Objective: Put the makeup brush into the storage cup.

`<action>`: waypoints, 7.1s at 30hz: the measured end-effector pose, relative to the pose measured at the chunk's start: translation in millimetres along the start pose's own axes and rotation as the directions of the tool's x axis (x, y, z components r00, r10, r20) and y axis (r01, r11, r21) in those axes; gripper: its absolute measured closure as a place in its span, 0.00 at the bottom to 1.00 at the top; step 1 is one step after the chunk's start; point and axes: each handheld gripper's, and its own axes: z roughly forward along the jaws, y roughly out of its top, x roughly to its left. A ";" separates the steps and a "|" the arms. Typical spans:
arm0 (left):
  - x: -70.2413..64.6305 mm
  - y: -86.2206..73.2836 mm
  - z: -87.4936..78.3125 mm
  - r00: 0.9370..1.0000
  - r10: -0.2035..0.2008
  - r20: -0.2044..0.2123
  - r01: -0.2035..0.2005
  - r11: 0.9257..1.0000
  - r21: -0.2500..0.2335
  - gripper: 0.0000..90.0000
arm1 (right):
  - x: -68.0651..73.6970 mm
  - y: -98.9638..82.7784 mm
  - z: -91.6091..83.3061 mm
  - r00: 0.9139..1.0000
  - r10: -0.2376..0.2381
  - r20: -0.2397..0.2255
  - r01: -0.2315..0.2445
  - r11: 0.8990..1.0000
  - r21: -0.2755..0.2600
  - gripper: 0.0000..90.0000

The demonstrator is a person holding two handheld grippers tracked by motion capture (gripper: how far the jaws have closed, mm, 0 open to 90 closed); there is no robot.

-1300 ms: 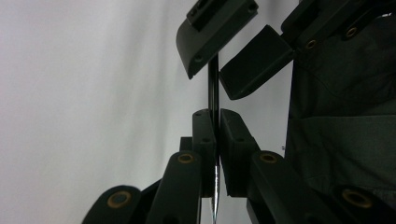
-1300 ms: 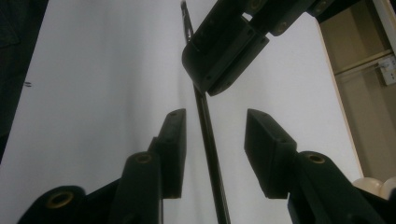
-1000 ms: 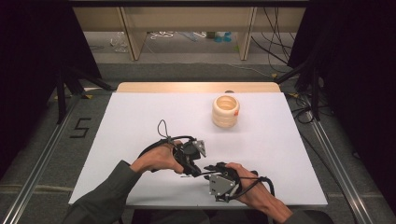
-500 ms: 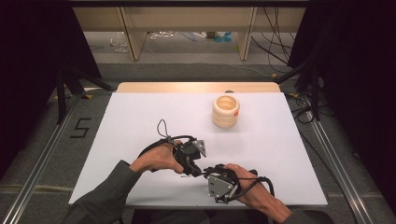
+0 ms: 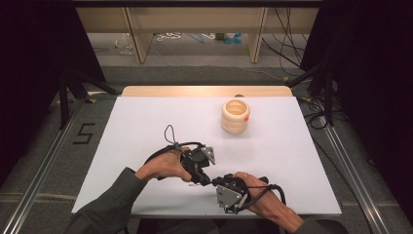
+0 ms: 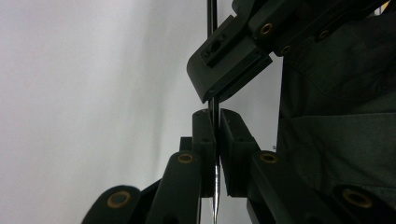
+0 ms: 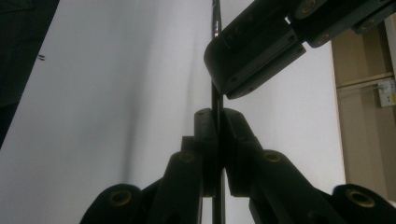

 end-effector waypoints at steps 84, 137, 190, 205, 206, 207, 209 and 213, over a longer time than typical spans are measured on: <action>-1.1 -37.8 -22.8 0.932 -0.343 -0.117 0.142 0.643 -0.752 0.35 | -39.7 -58.4 -20.4 0.659 0.738 -0.143 -0.717 0.560 -0.416 0.95; 6.1 -38.4 -22.7 0.929 -0.369 -0.031 0.206 0.586 -0.784 0.62 | -39.3 -43.4 0.7 0.562 0.790 -0.243 -0.784 0.416 -0.460 0.95; 7.3 -42.0 -33.4 0.946 -0.322 0.035 0.215 0.544 -0.811 0.94 | -41.7 -39.5 -0.8 0.587 0.791 -0.173 -0.762 0.467 -0.449 0.52; 7.4 -37.5 -37.6 0.947 -0.314 -0.063 0.151 0.610 -0.778 0.94 | -41.3 -38.4 -0.9 0.603 0.785 -0.139 -0.765 0.520 -0.379 0.47; 7.8 -37.0 -38.0 0.946 -0.317 -0.067 0.151 0.613 -0.776 0.94 | -41.5 -39.0 -0.8 0.597 0.791 -0.133 -0.768 0.516 -0.379 0.43; 7.8 -36.1 -38.4 0.941 -0.329 -0.075 0.154 0.614 -0.774 0.94 | -41.5 -39.0 -0.8 0.597 0.791 -0.133 -0.768 0.516 -0.379 0.43; 9.6 -35.4 -39.9 0.941 -0.328 -0.081 0.148 0.618 -0.772 0.94 | -41.0 -39.9 -1.3 0.593 0.796 -0.123 -0.772 0.518 -0.369 0.39; 12.5 -33.8 -42.9 0.937 -0.334 -0.098 0.143 0.626 -0.767 0.94 | -39.6 -40.8 -3.1 0.576 0.810 -0.115 -0.787 0.510 -0.347 0.31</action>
